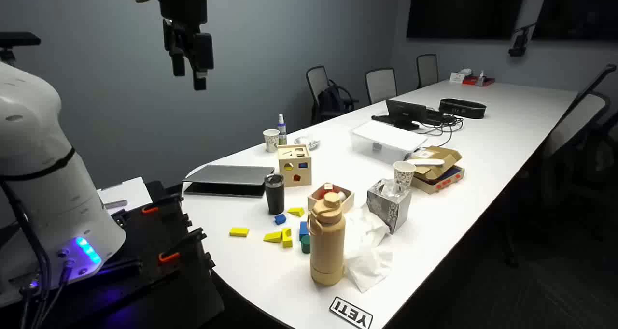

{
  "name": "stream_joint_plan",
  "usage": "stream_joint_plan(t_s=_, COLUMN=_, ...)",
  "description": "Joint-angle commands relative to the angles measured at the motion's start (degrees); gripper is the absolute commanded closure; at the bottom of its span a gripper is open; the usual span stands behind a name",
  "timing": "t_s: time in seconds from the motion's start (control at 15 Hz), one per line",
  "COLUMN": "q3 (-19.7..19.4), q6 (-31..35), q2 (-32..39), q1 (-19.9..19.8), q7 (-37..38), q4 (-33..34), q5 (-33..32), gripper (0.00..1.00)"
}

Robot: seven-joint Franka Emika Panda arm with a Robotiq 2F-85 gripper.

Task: Open the laptop and switch it on

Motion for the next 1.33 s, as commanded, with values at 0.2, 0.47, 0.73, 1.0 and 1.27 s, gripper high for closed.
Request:
stream_joint_plan(t_s=0.2, q3=1.2, q6=3.7, q2=1.1, q1=1.3, q7=-0.9, q4=-1.7, q5=1.3, gripper=0.00)
stream_joint_plan(t_s=0.47, q3=5.0, q6=15.5, q2=5.5, q1=7.7, q7=-1.4, q4=-6.6, q5=6.8, gripper=0.00)
stream_joint_plan(t_s=0.73, q3=9.3, q6=28.6, q2=14.8, q1=15.8, q7=-3.8, q4=-10.4, q5=13.5, gripper=0.00)
stream_joint_plan(t_s=1.0, q3=11.4, q6=40.2, q2=26.8, q1=21.6, q7=-6.9, q4=-13.7, q5=24.5, gripper=0.00)
stream_joint_plan(t_s=1.27, q3=14.0, q6=53.2, q2=39.6, q1=24.5, q7=-11.3, q4=-14.9, q5=40.2, gripper=0.00)
